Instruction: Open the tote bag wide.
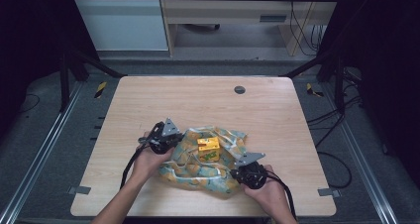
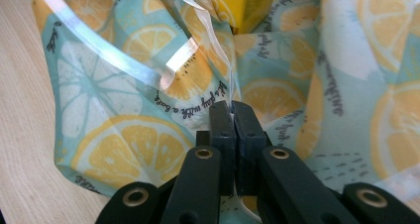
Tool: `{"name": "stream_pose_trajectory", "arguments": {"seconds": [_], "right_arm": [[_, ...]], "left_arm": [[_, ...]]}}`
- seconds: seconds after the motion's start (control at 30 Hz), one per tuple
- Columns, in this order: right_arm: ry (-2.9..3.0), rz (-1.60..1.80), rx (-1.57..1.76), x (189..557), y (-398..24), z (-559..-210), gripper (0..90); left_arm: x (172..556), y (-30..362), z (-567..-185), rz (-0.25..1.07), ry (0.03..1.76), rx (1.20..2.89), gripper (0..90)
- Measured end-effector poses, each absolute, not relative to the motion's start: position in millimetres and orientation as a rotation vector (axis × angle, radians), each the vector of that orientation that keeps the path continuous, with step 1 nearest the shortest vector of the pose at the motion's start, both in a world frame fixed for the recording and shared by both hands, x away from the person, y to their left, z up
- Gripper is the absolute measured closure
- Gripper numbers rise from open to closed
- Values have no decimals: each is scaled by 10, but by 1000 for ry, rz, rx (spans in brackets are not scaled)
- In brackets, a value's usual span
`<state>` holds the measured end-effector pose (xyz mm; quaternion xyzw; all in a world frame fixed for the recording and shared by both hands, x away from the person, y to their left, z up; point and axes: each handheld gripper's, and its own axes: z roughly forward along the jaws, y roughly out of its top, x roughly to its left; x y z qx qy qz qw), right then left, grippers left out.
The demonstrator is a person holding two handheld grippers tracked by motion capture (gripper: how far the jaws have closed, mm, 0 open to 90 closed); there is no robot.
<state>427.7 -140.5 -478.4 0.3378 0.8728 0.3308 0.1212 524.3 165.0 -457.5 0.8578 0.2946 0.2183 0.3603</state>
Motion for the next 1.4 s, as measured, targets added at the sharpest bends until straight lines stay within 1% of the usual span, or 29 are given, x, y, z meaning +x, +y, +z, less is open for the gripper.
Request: {"name": "stream_pose_trajectory", "arguments": {"seconds": [0.23, 0.37, 0.83, 0.93, 0.97, 1.0, 1.07, 1.13, 1.2, 1.27, 1.4], "right_arm": [[2547, 956, 996, 4279, -1485, -4807, 890], [2546, 956, 1009, 4288, -1514, -4846, 890], [2560, 939, 1026, 4307, -1552, -4908, 890], [2555, 949, 1027, 4315, -1560, -4910, 874], [2548, 961, 1012, 4314, -1562, -4899, 843], [2533, 981, 1000, 4306, -1558, -4882, 802], [2503, 1016, 973, 4292, -1548, -4823, 698], [2468, 1048, 964, 4283, -1534, -4747, 598], [2444, 1070, 956, 4279, -1522, -4657, 522], [2420, 1097, 947, 4268, -1512, -4552, 457], [2370, 1158, 927, 4232, -1526, -4326, 341]], "left_arm": [[5303, 1652, -4631, 584, 794, 2198, 892], [5333, 1636, -4686, 574, 811, 2207, 892], [5362, 1637, -4786, 581, 823, 2275, 888], [5353, 1630, -4789, 570, 829, 2296, 871], [5344, 1632, -4769, 572, 824, 2290, 851], [5330, 1633, -4745, 563, 825, 2272, 810], [5293, 1634, -4674, 573, 810, 2239, 674], [5246, 1643, -4587, 613, 793, 2220, 565], [5201, 1661, -4495, 624, 785, 2188, 466], [5158, 1688, -4406, 640, 788, 2155, 402], [5069, 1765, -4215, 658, 788, 2087, 322]]}}
